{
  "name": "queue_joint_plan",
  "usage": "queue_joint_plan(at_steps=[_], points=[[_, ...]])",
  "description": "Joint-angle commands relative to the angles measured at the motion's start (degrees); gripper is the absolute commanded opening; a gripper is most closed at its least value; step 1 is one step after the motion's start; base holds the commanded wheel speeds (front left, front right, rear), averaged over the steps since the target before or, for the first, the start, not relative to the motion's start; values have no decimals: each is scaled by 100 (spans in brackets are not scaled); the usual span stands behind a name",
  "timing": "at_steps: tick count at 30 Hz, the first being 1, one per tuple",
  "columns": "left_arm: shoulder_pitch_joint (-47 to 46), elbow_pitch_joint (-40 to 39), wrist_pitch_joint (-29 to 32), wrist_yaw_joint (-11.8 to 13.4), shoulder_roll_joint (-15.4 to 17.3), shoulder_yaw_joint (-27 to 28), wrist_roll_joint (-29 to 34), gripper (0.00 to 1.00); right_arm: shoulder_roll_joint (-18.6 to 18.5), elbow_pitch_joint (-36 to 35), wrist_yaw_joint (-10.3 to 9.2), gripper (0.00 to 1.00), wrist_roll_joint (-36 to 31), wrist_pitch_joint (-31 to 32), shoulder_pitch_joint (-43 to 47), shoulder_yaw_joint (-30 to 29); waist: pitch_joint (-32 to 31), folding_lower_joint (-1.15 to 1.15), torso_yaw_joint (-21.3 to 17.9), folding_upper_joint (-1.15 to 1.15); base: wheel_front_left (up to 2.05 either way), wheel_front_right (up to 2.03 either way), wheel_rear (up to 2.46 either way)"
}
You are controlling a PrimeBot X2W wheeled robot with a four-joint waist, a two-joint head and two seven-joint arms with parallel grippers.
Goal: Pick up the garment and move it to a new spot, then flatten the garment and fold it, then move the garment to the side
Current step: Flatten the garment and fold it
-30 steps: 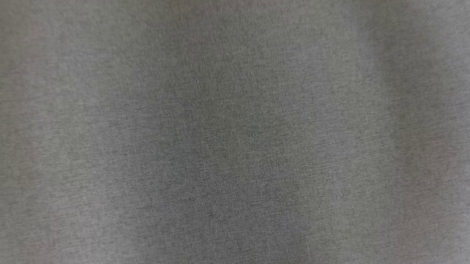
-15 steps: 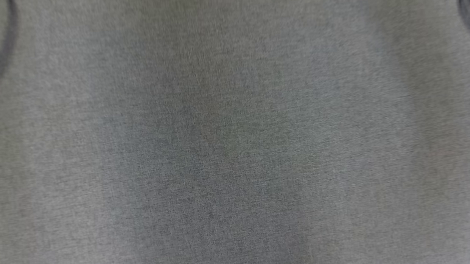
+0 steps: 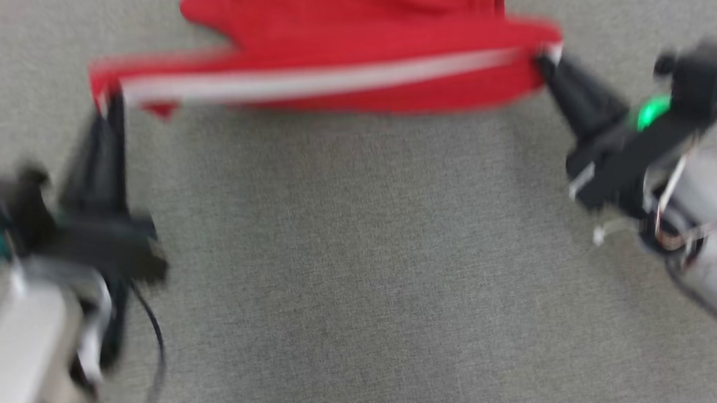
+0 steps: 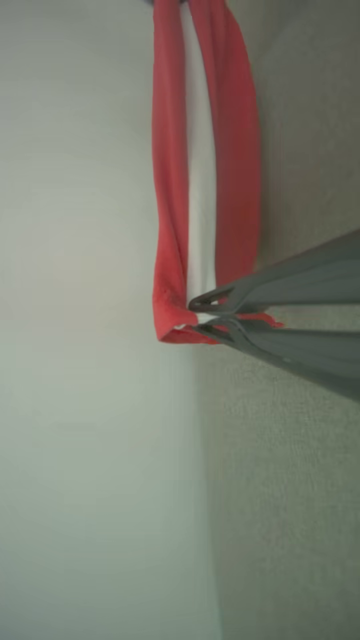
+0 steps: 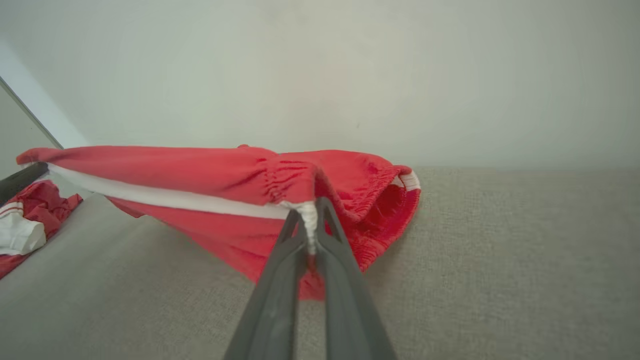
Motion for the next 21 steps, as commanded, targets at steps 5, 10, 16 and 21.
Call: queue_joint_plan(at_steps=[5,10,16,21], points=[[1461,-508,-18,260,-112,319,-67,0,-111,-285,-15,0,-102,-49,1114,-250,-457,2,27,1,0,0,0],[2806,-628,-19,281,-405,664,-41,0,-151,-497,-16,0,-286,-51,2375,-563,-845,2,49,1,0,0,0],[3867,-642,-19,258,-767,940,124,0,-5,-684,-16,0,-411,-51,3540,-830,-1168,2,84,1,0,0,0],[4311,-660,-19,237,-908,1181,217,0,56,-828,-18,0,-495,-39,4222,-1059,-1332,2,132,1,0,0,0]])
